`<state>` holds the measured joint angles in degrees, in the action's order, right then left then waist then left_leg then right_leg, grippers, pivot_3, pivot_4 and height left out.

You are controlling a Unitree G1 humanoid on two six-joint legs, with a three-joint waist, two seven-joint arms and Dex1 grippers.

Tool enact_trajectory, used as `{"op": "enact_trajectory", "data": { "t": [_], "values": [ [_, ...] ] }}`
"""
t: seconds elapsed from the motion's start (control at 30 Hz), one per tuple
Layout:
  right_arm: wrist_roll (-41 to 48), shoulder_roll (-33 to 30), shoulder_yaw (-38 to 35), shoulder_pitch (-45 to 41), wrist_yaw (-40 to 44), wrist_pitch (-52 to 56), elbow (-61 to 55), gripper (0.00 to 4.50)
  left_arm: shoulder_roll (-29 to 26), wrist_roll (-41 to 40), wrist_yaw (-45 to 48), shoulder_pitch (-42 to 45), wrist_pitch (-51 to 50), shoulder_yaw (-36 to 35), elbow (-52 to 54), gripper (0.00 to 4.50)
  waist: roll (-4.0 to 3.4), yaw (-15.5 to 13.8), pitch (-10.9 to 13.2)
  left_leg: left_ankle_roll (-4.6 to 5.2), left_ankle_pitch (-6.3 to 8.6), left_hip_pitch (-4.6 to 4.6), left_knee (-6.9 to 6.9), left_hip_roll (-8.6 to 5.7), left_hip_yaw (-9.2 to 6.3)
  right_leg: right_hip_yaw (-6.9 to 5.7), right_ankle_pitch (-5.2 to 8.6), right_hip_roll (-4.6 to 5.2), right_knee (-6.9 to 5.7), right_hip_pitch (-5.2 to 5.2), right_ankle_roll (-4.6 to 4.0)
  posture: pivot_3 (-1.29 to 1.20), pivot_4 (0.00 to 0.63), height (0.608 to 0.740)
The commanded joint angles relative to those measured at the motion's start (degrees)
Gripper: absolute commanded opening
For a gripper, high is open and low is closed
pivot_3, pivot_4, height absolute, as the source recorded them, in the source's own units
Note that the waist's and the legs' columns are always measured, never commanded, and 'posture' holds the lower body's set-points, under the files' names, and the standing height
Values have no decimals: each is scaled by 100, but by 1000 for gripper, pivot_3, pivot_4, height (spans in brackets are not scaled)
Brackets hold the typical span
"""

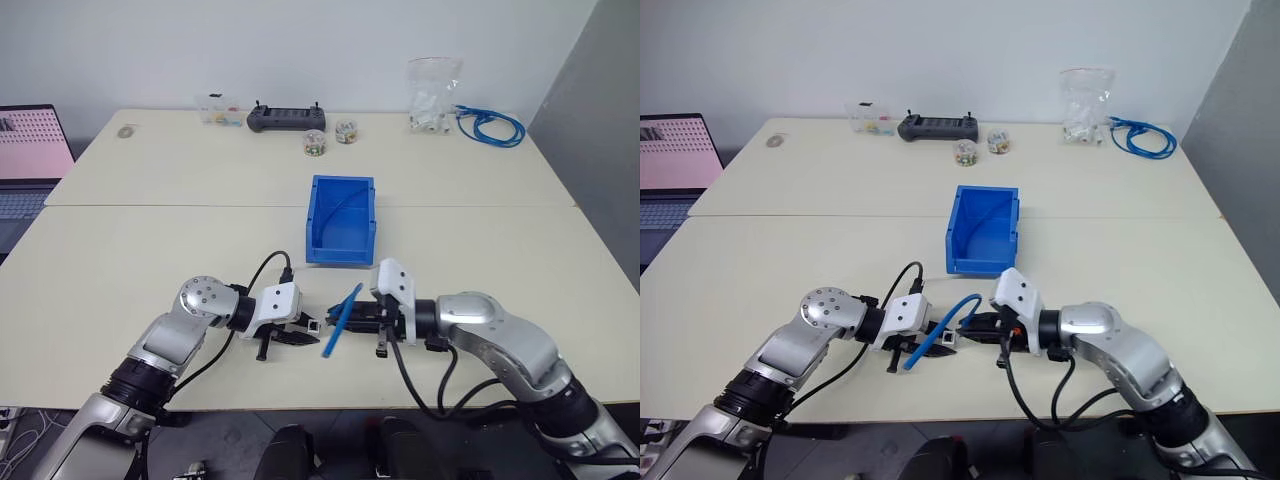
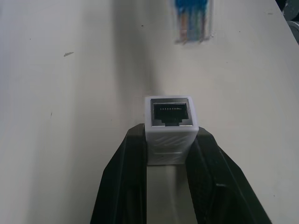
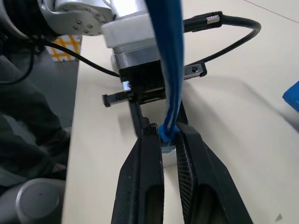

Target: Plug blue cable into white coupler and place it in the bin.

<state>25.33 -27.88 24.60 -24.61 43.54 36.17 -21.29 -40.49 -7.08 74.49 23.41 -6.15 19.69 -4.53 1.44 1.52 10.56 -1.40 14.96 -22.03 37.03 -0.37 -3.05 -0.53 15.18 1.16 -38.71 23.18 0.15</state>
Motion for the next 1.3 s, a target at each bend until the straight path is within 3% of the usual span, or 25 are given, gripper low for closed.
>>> {"op": "enact_trajectory", "data": {
  "t": [0.03, 0.3, 1.3],
  "values": [
    [-364, 182, 172, -237, 32, -195, 68, 109, -108, 179, 81, -212, -247, 174, 129, 793, 0, 1, 0, 0, 0, 0, 0, 0, 0, 0, 0, 0, -1, 0, 0, 0, 150, 740],
    [-774, 483, 367, -382, 132, -287, 304, 109, -164, 200, 110, -219, -393, 140, 176, 793, 1, 8, -1, 0, 0, 5, 0, 0, -1, 0, 0, 0, -13, 1, -1, 0, 150, 740],
    [-1358, 540, 756, -352, 647, -197, 624, 108, 68, 131, -342, -263, -1058, -53, 408, 793, -3, 15, -24, 0, 0, 17, 1, 0, 0, 1, 0, 0, -22, -3, -1, 0, 150, 740]
  ]
}}
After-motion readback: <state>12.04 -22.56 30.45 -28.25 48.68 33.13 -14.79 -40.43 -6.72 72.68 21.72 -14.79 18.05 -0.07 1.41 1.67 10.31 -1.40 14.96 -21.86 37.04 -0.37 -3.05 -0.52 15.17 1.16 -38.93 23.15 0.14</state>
